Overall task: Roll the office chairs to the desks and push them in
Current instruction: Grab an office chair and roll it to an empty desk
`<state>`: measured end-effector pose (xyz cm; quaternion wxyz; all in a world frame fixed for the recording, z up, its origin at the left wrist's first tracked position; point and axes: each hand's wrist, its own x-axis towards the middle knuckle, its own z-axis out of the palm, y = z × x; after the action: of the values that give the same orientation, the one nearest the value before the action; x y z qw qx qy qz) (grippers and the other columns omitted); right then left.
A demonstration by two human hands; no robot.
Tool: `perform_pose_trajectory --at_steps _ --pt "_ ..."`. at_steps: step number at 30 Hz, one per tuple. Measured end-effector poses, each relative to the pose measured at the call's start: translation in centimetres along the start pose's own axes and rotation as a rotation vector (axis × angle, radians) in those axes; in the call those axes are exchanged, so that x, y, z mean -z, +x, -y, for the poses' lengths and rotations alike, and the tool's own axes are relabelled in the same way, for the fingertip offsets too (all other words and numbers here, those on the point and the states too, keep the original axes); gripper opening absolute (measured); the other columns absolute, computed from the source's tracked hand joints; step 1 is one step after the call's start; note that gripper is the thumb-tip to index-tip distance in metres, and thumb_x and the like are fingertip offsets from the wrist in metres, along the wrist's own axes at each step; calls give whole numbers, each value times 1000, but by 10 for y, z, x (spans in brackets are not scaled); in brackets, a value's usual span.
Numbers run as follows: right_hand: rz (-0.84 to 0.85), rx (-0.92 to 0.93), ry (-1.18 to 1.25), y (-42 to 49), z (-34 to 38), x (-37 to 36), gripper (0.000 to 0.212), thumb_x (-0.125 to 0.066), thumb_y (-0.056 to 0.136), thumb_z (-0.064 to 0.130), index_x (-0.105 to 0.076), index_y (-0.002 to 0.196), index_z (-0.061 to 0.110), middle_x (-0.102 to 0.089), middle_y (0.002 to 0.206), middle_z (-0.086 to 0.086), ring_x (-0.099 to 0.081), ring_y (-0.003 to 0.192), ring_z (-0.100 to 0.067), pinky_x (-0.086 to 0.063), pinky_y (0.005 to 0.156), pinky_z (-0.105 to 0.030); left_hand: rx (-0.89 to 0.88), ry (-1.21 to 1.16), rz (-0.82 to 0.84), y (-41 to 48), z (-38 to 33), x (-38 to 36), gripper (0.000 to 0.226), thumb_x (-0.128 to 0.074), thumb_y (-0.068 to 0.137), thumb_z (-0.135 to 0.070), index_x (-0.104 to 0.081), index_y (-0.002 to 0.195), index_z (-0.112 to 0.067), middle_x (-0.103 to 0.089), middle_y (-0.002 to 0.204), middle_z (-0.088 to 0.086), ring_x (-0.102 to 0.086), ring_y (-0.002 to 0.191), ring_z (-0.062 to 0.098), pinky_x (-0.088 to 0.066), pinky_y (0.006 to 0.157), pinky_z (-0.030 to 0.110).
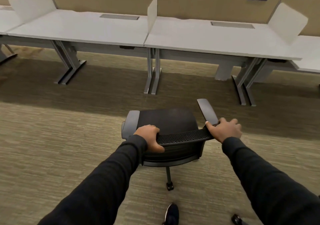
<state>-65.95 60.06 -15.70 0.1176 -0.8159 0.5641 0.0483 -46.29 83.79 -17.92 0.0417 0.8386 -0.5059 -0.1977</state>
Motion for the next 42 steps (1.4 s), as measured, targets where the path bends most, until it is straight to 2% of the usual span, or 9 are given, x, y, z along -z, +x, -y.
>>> perform_pose_trajectory --at_steps 6,11,16,21,27,32,38,42 --pt "83 18 -61 67 83 11 88 -42 80 82 -64 129 12 -53 126 -20 -57 112 -39 -50 93 -41 55 -7 -35 53 68 41 79 -58 46 -95 -61 86 -27 -58 85 -9 -55 81 13 -53 73 35" --pt "42 -20 -54 94 150 4 86 -41 80 83 -70 116 11 -56 116 -19 -60 104 -37 -50 86 -39 52 -21 -96 86 130 74 85 -45 39 -106 -53 73 -28 -54 75 -11 -51 70 9 -41 59 30" --pt "33 -49 -54 107 225 -5 88 -38 82 83 -69 115 7 -56 116 -18 -59 102 -36 -49 83 -38 6 -36 -99 116 206 109 81 -49 43 -104 -51 68 -27 -55 69 -12 -48 64 3 -32 51 25" --pt "23 -130 -53 109 303 -21 91 -36 84 82 -68 118 5 -55 116 -18 -59 103 -36 -43 75 -36 -46 -21 -51 142 288 143 78 -55 46 -101 -54 70 -26 -55 68 -11 -51 64 6 -33 51 25" --pt "4 -190 -39 111 412 -38 91 -35 84 82 -69 116 4 -58 115 -20 -61 101 -37 -43 74 -36 -91 3 -54 168 399 185 78 -54 45 -101 -52 69 -27 -54 69 -11 -50 65 7 -32 52 24" --pt "1 -178 -44 121 477 -42 92 -32 83 84 -70 115 6 -60 112 -18 -62 99 -35 -43 71 -35 -119 27 -60 185 461 206 79 -51 45 -102 -52 70 -27 -54 70 -11 -52 66 11 -30 52 24" --pt "-5 -113 -69 158 568 -51 95 -28 81 87 -69 118 9 -61 113 -16 -62 100 -33 -44 72 -35 -98 16 -87 214 545 236 79 -48 43 -104 -49 66 -29 -52 67 -14 -45 61 1 -28 51 20" --pt "3 -37 -64 190 636 -59 92 -28 81 86 -70 117 13 -61 116 -16 -62 102 -34 -40 73 -35 -54 45 -153 239 608 253 86 -47 42 -105 -55 68 -24 -56 65 -11 -48 60 4 -35 53 27"
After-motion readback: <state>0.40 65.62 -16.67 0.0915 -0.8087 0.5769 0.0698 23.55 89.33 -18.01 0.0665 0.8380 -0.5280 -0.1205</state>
